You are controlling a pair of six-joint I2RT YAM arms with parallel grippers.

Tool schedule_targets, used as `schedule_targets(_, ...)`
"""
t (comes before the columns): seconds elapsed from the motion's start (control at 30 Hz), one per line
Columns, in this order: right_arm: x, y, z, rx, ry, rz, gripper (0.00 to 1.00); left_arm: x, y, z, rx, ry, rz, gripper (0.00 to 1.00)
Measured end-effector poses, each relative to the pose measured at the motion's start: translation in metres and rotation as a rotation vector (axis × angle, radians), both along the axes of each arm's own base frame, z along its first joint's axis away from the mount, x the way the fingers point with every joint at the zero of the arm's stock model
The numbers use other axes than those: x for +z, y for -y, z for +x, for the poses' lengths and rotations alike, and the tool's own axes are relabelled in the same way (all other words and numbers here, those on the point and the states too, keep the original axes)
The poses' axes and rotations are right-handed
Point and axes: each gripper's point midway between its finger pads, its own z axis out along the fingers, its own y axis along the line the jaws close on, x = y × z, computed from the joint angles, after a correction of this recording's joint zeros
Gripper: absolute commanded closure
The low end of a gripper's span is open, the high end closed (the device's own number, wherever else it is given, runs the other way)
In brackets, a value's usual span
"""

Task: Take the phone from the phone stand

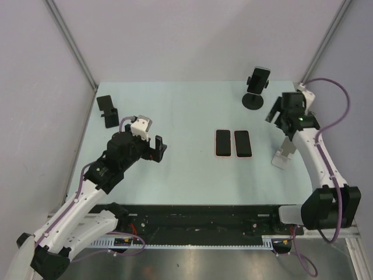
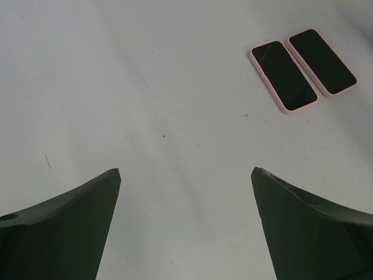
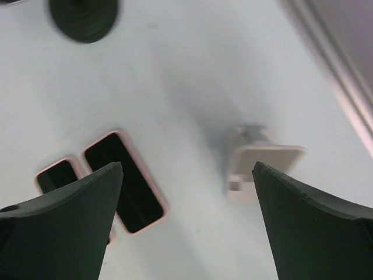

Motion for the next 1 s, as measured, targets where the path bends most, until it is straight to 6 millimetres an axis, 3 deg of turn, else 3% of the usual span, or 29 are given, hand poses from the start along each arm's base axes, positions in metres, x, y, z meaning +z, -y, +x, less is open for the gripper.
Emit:
schedule_targets(0.1, -0.005, 0.052, -0.030, -0.155, -0.002, -0.006, 0.00, 0.001, 0.000, -0.001, -0.003, 0.003, -0.003, 0.00)
schedule_targets(0.2, -0.016, 0.086, -0.055, -0.270, -0.005, 0.012, 0.00, 0.002, 0.000, -0.001, -0.004, 0.005, -0.005, 0.00)
schedule_targets(0.27, -0.028, 0.098, -0.067, -0.321, -0.014, 0.028, 0.00, 0.003, 0.000, -0.002, -0.006, 0.007, -0.007, 0.00)
schedule_targets(0.4, -0.048, 0.102, -0.072, -0.340, -0.031, 0.058, 0.00, 0.003, 0.000, -0.002, -0.006, 0.007, -0.008, 0.00)
schedule_targets(0.73, -0.081, 0.089, -0.052, -0.261, -0.045, 0.130, 0.01, 0.002, 0.000, -0.002, -0.006, 0.006, -0.007, 0.00)
schedule_targets(0.83, -0.088, 0.089, -0.048, -0.253, -0.055, 0.132, 0.06, 0.002, 0.001, -0.002, -0.007, 0.006, -0.007, 0.00)
schedule_targets(0.97, -0.101, 0.089, -0.045, -0.246, -0.079, 0.136, 0.18, 0.002, 0.002, -0.002, -0.013, 0.004, -0.009, 0.00)
schedule_targets(1.0, -0.104, 0.088, -0.046, -0.245, -0.085, 0.139, 0.25, 0.002, 0.002, -0.002, -0.013, 0.004, -0.009, 0.00)
